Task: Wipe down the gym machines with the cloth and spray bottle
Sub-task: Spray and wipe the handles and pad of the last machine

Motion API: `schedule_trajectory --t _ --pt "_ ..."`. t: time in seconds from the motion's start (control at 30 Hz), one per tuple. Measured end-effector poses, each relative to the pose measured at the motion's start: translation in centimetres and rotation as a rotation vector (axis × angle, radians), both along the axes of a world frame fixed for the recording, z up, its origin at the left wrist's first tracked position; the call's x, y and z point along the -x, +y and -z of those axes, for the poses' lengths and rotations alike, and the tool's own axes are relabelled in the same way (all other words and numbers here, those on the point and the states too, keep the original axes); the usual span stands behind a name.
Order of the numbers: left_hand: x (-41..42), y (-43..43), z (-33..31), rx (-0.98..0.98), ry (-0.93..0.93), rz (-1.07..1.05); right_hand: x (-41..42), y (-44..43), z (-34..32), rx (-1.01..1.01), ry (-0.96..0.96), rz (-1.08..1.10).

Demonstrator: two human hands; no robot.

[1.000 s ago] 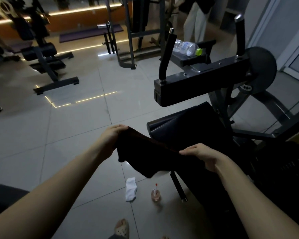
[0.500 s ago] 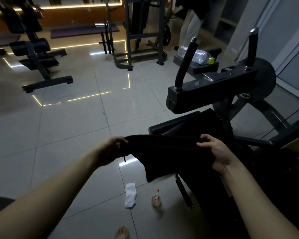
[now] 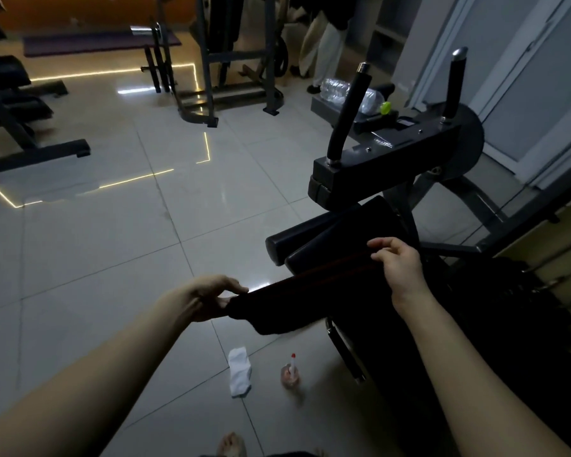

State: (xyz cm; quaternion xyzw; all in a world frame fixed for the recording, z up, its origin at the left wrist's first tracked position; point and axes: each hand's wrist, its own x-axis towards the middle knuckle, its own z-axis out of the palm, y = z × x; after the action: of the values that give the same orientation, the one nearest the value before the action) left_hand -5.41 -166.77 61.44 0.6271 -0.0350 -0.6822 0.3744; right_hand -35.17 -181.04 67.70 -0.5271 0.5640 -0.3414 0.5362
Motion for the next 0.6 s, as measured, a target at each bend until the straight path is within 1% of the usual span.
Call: schedule_trajectory --t 0.07,0.13,0.2,0.3,0.37,0.47,0.53,0.6 --pt "-0.9 0.0 -0.5 0.013 -0.005 0.091 0.0 0.0 0.1 0.045 0.14 -0.046" --pt "-1.6 -0.2 -1.4 0.095 -0.065 0.256 0.0 -0.2 0.1 0.046 0.239 -0.094" --pt "-2.0 -0.5 -2.5 0.185 -0.254 0.465 -0.2 -0.3 -0.3 0.033 0.309 -0.141" --pt "-2.4 -1.2 -3.8 0.218 -0.64 0.72 -0.3 -0.1 -1.3 0.025 0.384 -0.235" --pt "-3.0 -1.6 -4.3 0.282 -0.858 0.822 -0.4 -0.1 -1.9 0.048 0.47 -0.326" --pt "-4.2 -1.9 -5.2 0.414 -1.1 0.917 -0.9 -0.2 -2.2 0.141 0.661 -0.459" --pt "-5.4 -2.1 -5.7 0.415 -1.185 0.947 -1.2 -0.3 -2.1 0.195 0.762 -0.508" --pt "-6.8 -2.3 -5.3 0.388 -1.147 0.978 -1.4 -0.2 -2.0 0.151 0.787 -0.568"
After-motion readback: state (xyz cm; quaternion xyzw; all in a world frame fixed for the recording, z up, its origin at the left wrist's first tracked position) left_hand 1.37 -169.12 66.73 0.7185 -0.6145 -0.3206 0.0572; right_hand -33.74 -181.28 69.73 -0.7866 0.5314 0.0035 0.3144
